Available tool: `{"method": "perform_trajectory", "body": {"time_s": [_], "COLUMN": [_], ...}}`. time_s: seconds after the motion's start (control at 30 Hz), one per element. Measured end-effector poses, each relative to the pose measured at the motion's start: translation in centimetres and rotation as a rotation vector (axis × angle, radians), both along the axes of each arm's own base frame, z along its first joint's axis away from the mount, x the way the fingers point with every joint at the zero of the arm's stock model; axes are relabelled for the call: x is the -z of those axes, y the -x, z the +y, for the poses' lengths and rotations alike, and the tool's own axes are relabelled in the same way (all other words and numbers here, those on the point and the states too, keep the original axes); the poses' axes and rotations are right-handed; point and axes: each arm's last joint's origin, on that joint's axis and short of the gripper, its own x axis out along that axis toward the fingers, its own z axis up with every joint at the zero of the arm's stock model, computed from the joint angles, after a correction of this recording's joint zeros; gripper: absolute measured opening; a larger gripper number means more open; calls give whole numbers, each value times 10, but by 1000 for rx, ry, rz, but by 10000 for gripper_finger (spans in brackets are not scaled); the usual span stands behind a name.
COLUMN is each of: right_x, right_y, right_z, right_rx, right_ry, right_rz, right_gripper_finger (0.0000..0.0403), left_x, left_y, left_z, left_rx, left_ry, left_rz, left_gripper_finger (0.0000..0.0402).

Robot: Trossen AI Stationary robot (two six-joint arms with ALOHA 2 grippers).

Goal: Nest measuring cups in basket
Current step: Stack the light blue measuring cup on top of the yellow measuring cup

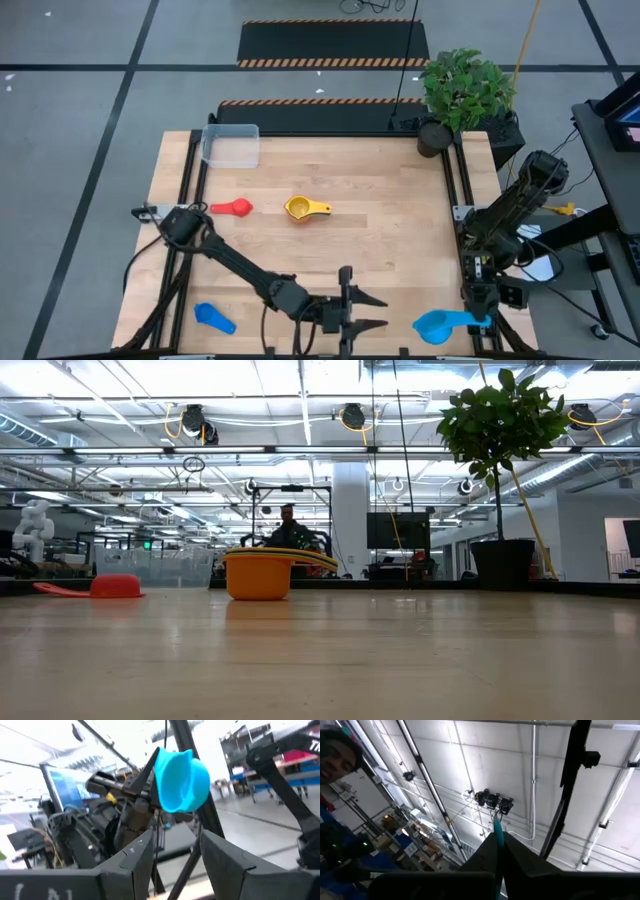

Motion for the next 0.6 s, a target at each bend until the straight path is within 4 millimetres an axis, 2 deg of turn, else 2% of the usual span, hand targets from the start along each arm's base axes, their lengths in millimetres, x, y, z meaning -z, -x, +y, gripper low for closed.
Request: {"method": "perform_trajectory", "body": {"time_s": [0.33, 0.6], "right_x": [-1, -1], "right_y": [-12, -20], "right_z": [18, 24], "right_rx": [104, 192], "right_ry": [19, 5], "right_rz": [14, 56], "right_gripper_finger": [0, 0], "left_x": [7, 8], "left_y": [-18, -17], "left_z": [-10, -15], "left_rx": [-133, -127], "left_ry": [38, 31], "left_rz": [-66, -66], "left_gripper_finger": [165, 165]}}
